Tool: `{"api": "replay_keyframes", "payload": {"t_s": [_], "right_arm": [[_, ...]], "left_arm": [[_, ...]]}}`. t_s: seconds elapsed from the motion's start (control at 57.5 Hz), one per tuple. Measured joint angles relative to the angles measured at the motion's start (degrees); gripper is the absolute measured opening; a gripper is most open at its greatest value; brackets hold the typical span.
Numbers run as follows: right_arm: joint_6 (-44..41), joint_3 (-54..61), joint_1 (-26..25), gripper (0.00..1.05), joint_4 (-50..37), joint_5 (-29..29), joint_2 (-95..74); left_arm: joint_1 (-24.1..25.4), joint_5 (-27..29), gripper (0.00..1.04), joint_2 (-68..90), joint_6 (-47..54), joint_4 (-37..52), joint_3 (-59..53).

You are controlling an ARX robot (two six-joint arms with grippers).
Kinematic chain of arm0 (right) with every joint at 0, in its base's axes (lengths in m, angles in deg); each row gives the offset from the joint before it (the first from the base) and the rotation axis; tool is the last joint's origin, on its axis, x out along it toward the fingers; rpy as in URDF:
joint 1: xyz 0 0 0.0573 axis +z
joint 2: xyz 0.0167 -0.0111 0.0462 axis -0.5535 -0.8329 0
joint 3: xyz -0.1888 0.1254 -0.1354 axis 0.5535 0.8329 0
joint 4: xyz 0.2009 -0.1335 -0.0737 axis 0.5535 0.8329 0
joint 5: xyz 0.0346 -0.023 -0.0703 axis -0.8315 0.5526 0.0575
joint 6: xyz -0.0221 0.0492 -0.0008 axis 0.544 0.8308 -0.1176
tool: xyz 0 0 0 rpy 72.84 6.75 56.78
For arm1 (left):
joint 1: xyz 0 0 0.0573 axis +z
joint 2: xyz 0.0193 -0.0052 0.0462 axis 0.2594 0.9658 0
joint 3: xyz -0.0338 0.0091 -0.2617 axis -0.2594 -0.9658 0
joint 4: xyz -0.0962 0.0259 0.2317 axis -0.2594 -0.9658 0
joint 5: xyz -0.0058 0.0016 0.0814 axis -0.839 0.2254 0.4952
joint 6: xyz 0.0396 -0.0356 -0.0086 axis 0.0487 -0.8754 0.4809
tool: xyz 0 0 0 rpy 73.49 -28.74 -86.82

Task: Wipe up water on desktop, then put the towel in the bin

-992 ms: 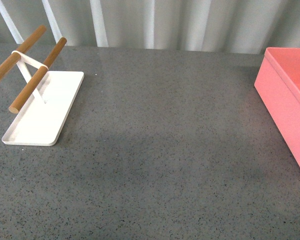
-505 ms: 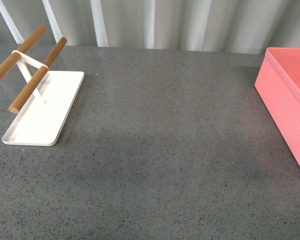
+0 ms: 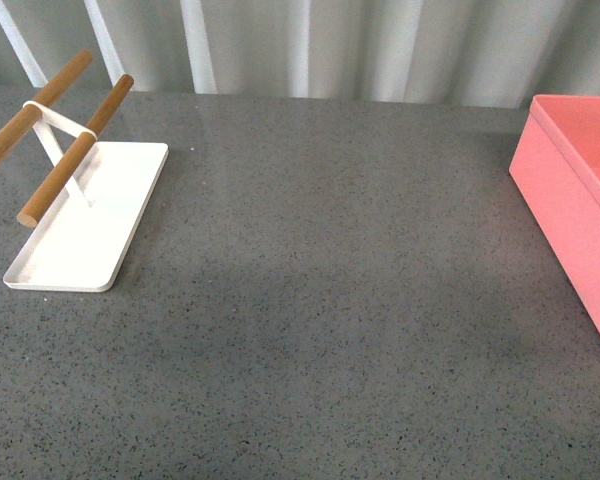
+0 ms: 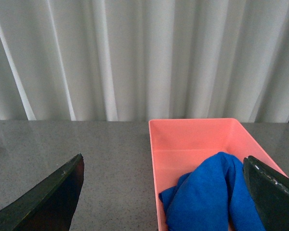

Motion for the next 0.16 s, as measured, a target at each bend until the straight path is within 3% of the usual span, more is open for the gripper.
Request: {"api": "replay_keyframes", "payload": {"t_s": [0.157], "right_arm": [[0.0,0.0,0.0,0.98,0.0,0.0,0.0]], "left_arm": [[0.0,0.02,0.98,0.0,0.0,0.0,0.0]]}}
